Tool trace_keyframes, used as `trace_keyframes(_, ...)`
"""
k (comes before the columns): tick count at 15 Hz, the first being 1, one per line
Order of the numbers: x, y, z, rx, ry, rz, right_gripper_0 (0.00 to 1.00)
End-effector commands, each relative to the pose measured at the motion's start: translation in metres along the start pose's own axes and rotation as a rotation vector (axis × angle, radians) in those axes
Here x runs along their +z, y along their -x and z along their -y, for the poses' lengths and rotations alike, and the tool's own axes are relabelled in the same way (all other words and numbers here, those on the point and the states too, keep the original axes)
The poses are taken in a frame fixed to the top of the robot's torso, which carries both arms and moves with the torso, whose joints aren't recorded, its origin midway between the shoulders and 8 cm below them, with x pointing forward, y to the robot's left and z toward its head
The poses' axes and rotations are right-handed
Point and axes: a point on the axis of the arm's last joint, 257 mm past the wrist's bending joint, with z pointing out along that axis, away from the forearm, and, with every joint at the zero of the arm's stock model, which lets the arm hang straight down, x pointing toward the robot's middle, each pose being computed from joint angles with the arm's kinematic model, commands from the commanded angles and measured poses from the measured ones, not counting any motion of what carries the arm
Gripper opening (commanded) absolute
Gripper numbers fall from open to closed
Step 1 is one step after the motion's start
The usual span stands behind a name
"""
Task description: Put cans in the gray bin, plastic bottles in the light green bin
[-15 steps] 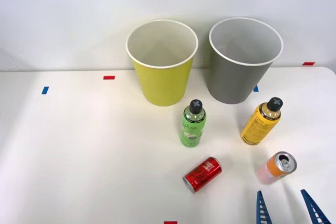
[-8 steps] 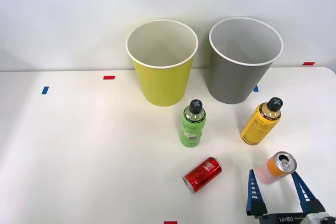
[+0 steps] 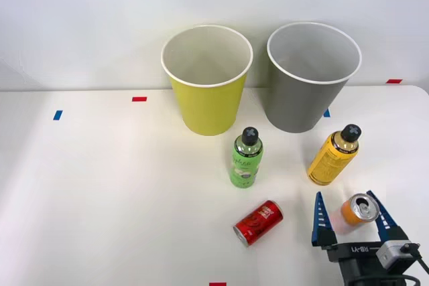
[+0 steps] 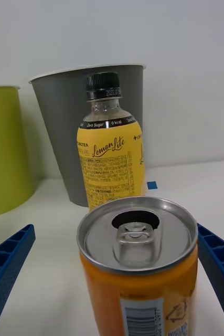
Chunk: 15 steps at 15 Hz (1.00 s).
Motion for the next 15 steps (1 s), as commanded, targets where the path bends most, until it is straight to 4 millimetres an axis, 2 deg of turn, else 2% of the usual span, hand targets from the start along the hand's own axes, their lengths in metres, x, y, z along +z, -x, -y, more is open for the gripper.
trace_keyframes(1, 0.001, 0.001, 0.007, -0.022, 0.007, -0.005, 0.68)
trace_keyframes(2, 0.0, 0.0, 0.009, -0.022, 0.003, -0.009, 0.18)
trace_keyframes(3, -0.001, 0.0, 0.011, -0.026, 0.004, -0.01, 0.0)
trace_keyframes(11, -0.002, 0.0, 0.009, -0.017, -0.005, -0.008, 0.0)
trace_keyframes(15, -0.002, 0.017, 0.001, -0.015, 0.039, -0.017, 0.0)
